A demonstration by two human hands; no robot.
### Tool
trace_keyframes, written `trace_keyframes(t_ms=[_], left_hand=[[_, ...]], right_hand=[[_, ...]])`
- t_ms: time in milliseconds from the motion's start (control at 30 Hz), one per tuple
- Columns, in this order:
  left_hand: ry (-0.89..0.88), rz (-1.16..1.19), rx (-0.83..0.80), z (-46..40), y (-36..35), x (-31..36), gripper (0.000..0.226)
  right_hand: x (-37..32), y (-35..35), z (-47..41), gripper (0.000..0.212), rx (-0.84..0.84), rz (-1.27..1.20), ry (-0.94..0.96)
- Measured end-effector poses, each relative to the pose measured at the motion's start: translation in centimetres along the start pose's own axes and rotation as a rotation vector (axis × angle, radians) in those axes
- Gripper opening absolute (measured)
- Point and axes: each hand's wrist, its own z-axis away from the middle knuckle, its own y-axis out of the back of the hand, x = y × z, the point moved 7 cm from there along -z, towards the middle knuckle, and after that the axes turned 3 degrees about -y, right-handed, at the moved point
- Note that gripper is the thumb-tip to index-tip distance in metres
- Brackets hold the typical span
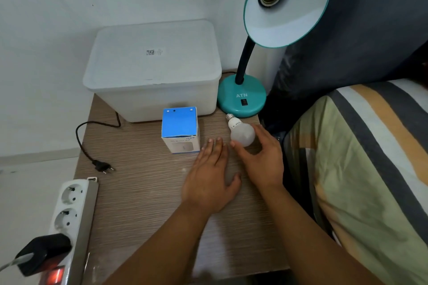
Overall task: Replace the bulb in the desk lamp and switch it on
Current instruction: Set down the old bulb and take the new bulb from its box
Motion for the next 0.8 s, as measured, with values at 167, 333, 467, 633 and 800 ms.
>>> trace_keyframes(t_ms=[167, 333, 467, 633, 800], left_hand=[[-0.001, 0.005, -0.008, 0.0, 0.1, 0.0, 0.082], [0.010, 0.008, -0.009, 0.0, -0.1, -0.1, 0.082], [0.015, 0.015, -0.012, 0.0, 0.0, 0.0, 0.082], [0.012, 0.012, -0.031, -0.1, 0.1, 0.1, 0.083], [0.007, 0.041, -0.094, 0.3, 0.5, 0.3, 0.081]], right_hand=[[0.1, 0.1, 0.2, 0.079, -0.002, 0.004, -0.026], [0.2, 0.1, 0.2, 0.085, -0.010, -0.007, -0.045], [0.3, 0.2, 0.2, 0.086, -0.008, -0.005, -0.047], [0.4, 0.1, 0.4, 0.089, -0.036, -0.007, -0.059], [0.4, 0.8, 1.4, 0.097, -0.102, -0.052, -0.093]])
